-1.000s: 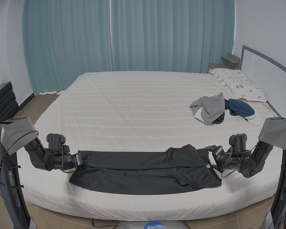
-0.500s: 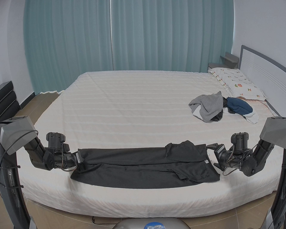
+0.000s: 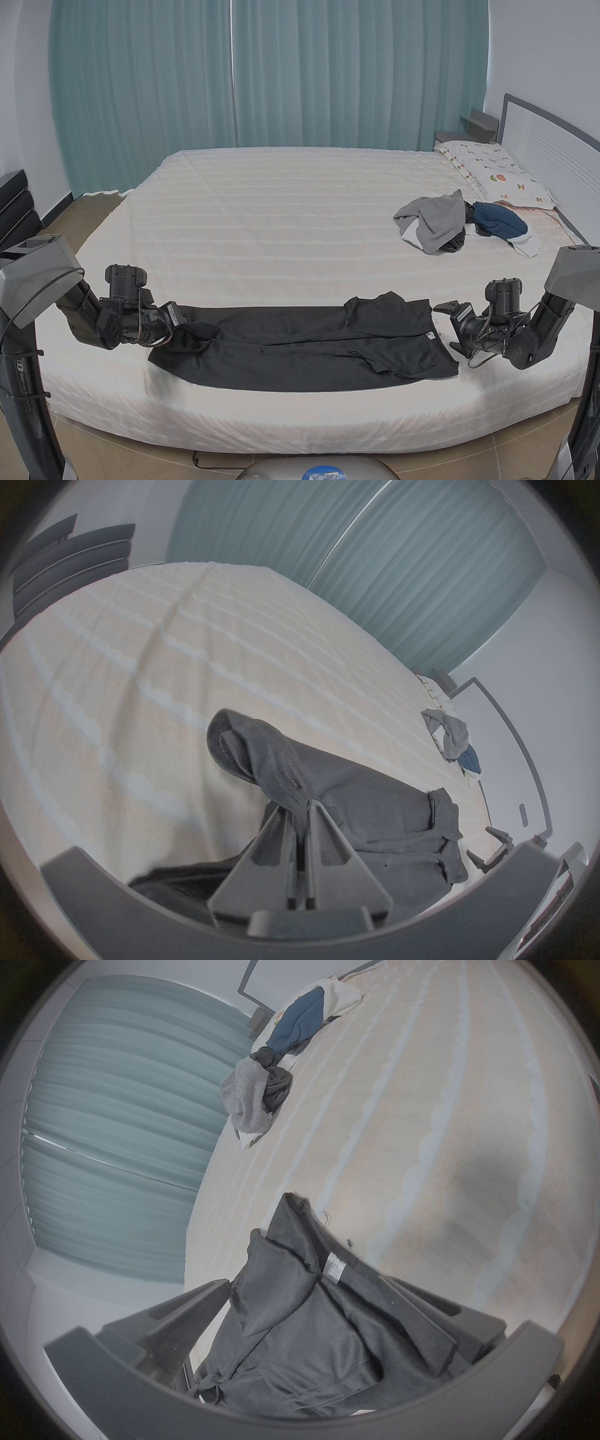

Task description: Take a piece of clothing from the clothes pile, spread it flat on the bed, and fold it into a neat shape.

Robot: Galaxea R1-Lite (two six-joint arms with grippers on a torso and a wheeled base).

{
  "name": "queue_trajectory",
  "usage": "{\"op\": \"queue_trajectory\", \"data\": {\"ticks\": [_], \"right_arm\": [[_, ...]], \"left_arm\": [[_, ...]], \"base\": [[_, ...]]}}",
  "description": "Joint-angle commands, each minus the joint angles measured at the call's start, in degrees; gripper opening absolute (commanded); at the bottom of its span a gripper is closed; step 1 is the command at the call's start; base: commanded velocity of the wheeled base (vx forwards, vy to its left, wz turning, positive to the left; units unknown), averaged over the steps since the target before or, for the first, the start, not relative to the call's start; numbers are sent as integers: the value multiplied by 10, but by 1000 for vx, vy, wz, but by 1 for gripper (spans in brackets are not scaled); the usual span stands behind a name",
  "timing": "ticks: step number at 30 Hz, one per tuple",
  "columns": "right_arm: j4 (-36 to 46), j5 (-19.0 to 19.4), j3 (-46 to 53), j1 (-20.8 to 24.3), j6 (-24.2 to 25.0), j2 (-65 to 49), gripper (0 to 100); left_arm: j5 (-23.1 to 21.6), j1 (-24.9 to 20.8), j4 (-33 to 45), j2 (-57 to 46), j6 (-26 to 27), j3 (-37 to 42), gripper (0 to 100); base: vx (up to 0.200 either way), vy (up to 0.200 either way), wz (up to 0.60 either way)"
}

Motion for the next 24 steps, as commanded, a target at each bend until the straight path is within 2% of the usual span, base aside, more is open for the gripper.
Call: {"op": "queue_trajectory", "data": {"ticks": [1, 4, 6, 8, 10, 20, 24], "right_arm": [[0, 0, -3, -5, 0, 4, 100], [0, 2, -3, -6, 0, 5, 100], [0, 6, -3, -6, 0, 5, 100], [0, 9, -3, -6, 0, 5, 100], [0, 13, -4, -9, 0, 7, 100], [0, 13, -7, -12, 0, 9, 100], [0, 13, -7, -11, 0, 9, 100]], "left_arm": [[35, -23, 7, -24, -13, -7, 0], [75, -45, 37, -38, -16, -19, 0], [81, -57, 59, -50, -20, -28, 0], [82, -66, 74, -56, -26, -33, 0], [90, -92, 120, -75, -57, -56, 0], [94, -154, 270, -79, -136, -168, 0], [92, -176, 323, -75, -149, -213, 0]], "base": [[0, -200, 0], [0, -200, 0], [0, -200, 0], [0, -200, 0], [0, -200, 0], [0, -200, 0], [0, -200, 0]]}}
